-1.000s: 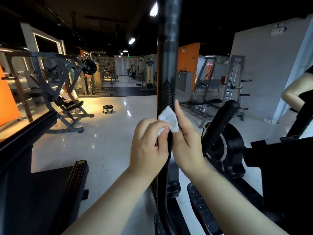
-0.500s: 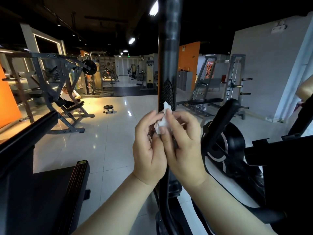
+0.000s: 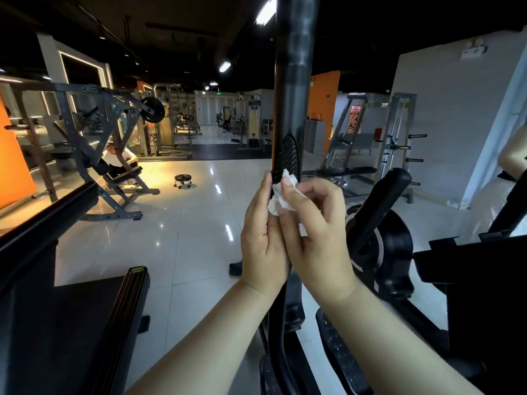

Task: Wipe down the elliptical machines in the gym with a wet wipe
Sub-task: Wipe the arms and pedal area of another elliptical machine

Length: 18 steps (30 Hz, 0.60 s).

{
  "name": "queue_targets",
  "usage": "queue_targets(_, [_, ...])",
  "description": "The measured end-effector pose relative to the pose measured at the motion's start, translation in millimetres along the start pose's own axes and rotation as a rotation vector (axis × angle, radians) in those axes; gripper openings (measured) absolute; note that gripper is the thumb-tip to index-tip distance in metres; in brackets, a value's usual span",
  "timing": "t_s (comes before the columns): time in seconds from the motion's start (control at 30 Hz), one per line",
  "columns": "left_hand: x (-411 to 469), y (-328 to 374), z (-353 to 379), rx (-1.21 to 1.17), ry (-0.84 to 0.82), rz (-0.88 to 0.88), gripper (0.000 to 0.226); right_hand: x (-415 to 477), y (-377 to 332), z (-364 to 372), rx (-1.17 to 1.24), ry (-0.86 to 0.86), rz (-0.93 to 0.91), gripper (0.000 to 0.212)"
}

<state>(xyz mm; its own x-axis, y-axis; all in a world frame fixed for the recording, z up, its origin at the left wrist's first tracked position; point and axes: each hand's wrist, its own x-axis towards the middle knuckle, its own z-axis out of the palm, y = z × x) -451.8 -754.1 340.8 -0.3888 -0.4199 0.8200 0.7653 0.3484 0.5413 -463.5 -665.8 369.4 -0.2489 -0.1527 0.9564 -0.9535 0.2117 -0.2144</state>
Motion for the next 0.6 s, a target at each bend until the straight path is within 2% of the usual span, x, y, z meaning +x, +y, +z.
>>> queue_targets(0.07, [-1.7, -3.9, 1.6, -0.019, 0.005, -0.014, 0.054, 6.6, 4.7, -7.5, -0.019, -0.032, -0.043, 0.030])
queue_targets(0.13, [-2.5, -5.5, 3.4, 0.029, 0.013, 0.013, 0.051, 14.0, 10.0, -12.9, -0.085, 0.024, -0.072, 0.025])
queue_targets(0.23, [-4.0, -11.4, 3.4, 0.029, 0.031, 0.033, 0.046, 14.9, 4.9, -7.4, -0.026, 0.114, 0.035, 0.026])
queue_targets(0.37, [-3.6, -14.2, 0.6, 0.125, 0.066, -0.010, 0.045, 1.1, 0.0, 4.7, 0.012, -0.013, 0.003, 0.023])
queue_targets(0.43, [-3.2, -10.2, 0.9, 0.093, 0.058, -0.035, 0.043, 4.6, 2.9, -0.3, -0.045, -0.034, -0.017, 0.021])
queue_targets(0.5, [-5.9, -12.2, 1.8, 0.050, 0.017, -0.025, 0.042, 11.8, 5.8, -5.1, -0.081, 0.053, -0.029, 0.020])
queue_targets(0.6, [-7.0, -12.4, -1.0, 0.138, -0.037, 0.074, 0.043, 11.0, -0.5, -0.8, -0.061, 0.131, 0.057, 0.021])
